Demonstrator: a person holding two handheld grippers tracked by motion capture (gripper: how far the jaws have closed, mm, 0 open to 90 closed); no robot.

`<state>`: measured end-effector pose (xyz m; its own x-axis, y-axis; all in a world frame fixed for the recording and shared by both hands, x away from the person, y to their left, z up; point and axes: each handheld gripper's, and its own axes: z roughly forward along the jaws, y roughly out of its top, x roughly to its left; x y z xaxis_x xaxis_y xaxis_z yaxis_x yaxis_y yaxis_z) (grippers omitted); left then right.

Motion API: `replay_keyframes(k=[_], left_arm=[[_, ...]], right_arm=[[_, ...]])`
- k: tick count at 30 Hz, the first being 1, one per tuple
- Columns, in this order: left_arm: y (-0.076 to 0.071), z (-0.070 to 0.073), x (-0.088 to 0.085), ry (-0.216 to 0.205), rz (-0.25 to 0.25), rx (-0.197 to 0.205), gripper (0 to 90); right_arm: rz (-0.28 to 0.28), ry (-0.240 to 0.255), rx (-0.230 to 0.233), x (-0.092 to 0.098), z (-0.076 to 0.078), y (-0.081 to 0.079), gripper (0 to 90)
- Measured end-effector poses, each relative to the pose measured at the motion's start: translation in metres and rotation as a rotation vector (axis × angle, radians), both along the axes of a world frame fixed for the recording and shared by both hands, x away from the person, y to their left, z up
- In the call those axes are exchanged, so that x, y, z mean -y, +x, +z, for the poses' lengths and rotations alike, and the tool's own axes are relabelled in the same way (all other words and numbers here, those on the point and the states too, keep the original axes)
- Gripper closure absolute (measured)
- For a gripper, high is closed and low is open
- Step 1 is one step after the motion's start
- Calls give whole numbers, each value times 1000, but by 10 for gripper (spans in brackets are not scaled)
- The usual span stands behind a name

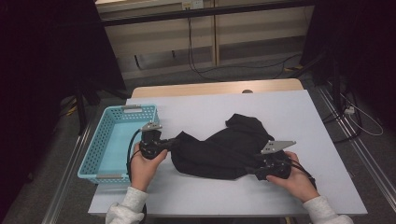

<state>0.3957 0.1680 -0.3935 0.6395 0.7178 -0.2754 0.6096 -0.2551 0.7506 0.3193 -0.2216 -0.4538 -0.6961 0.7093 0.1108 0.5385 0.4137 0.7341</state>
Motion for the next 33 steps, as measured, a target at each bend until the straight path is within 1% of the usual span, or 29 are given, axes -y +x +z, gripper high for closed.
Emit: replay_keyframes(k=[1,3,8,10,13,14,15,16,17,18,20,21,22,24,25,27,30,33], left_arm=[[0,0,0,2,1,0,857],[0,0,0,2,-2,-1,858],[0,0,0,-9,2,0,857],[0,0,0,-9,0,-1,857],[0,0,0,-6,-3,-2,857],[0,0,1,-4,-5,-1,857],[0,-1,1,-2,-13,0,856],[0,-1,1,-5,-18,1,856],[0,-1,1,-4,-19,0,856],[0,-1,2,-4,-23,-1,856],[0,-1,4,-4,-27,2,856],[0,-1,4,-3,-29,2,856],[0,0,5,-4,-32,3,856],[-1,1,5,-6,-35,10,857],[-1,3,4,-11,-36,9,857],[-2,5,5,-19,-36,21,857],[-3,9,6,-27,-48,34,857],[-4,12,8,-41,-47,46,857]], right_arm=[[-1,-15,23,-1,-2,0,369],[-2,-31,37,-3,-2,1,384],[-5,-64,63,-2,-3,2,458],[-10,-73,72,-2,-3,2,474],[-26,-85,79,-1,-3,3,562],[-29,-84,79,0,-2,4,601],[-40,-80,76,1,-2,4,660],[-51,-74,69,4,0,5,745],[-53,-67,65,7,1,6,785],[-60,-55,57,9,1,6,797],[-76,-24,51,15,5,7,805],[-84,1,59,18,10,7,808],[-98,14,66,21,13,6,813],[-122,69,77,27,22,5,818],[-131,85,77,29,25,4,831],[-147,118,80,33,30,3,836],[-174,141,96,34,38,1,843],[-192,162,111,35,43,1,846]])
